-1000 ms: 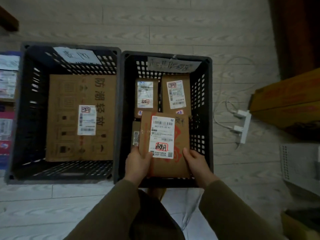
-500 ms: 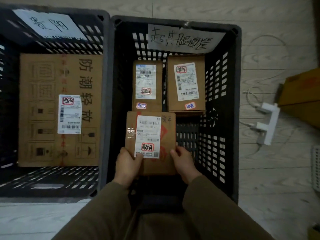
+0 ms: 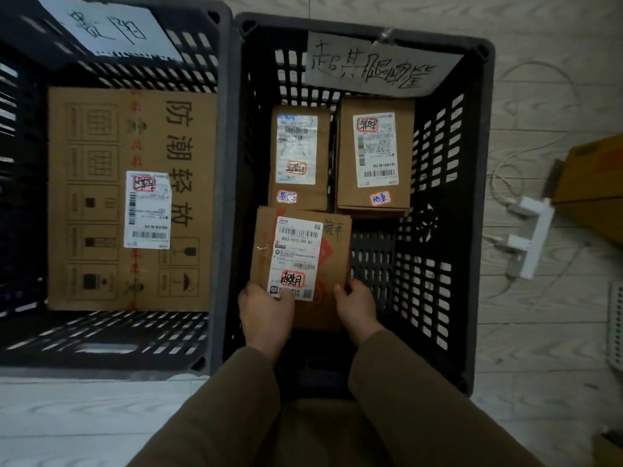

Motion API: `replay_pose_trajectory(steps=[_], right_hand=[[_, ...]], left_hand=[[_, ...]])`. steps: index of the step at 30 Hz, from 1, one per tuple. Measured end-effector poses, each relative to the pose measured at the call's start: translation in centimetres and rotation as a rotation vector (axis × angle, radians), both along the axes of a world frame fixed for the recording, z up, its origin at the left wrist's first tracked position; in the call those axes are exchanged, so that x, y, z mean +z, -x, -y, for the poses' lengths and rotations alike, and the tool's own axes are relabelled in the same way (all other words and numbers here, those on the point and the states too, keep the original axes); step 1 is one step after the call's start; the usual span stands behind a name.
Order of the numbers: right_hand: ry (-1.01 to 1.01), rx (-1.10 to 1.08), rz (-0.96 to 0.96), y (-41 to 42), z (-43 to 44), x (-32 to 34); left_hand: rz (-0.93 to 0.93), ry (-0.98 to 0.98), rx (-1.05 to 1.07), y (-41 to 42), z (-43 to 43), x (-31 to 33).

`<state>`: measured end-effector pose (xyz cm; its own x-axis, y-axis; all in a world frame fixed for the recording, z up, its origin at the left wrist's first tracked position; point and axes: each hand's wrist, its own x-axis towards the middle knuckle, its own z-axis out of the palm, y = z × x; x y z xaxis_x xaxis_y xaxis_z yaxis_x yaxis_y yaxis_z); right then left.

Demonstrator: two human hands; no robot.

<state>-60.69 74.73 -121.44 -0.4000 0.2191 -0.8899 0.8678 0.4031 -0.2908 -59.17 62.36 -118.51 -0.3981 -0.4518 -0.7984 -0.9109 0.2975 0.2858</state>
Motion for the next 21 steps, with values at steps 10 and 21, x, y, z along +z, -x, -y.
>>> replay_pose_trajectory(steps=[10,21], right_hand=[[0.096,-0.03,-0.083,5.6,3.8,17.6],[0.406,0.392,-0.293,8.0,18.6,41.6]], left_hand=[[-0.134,-0.256,0.298,2.8,4.4,17.0],[-0.462,-0.202,0.625,-0.6,16.2,40.5]])
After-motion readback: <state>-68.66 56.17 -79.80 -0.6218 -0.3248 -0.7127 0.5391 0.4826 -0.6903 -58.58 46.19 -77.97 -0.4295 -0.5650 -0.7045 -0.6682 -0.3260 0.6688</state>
